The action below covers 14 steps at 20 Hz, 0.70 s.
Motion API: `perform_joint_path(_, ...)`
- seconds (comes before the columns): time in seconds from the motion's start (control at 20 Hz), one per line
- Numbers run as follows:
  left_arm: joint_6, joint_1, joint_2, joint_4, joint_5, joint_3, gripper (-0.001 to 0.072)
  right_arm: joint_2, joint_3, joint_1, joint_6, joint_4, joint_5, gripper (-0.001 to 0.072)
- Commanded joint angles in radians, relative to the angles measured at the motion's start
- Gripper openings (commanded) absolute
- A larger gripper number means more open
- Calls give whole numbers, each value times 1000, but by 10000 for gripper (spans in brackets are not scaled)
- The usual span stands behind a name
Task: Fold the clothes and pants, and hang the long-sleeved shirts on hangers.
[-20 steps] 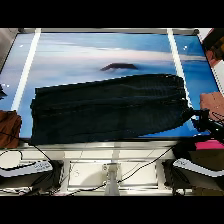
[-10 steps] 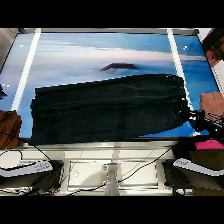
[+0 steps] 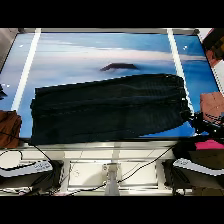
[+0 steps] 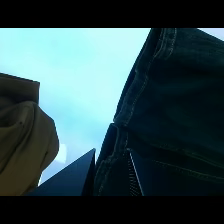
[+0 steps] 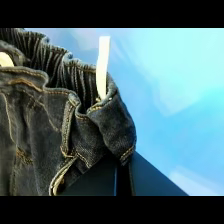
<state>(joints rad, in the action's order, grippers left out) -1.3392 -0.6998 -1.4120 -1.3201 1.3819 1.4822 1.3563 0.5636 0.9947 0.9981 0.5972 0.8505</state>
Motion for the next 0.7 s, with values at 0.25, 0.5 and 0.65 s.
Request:
perform_joint_path(0.25,13,3,3,281,5,-138,246,-2,-2,0,-114,-297,-13,33)
perform_joint_path(0.5,38,2,145,311,-99,-461,253,-2,-33,-68,-126,-276,-50,33)
perform_joint_path(0.65,47,-3,308,302,-165,-681,252,-2,-35,-153,-125,-317,-141,34)
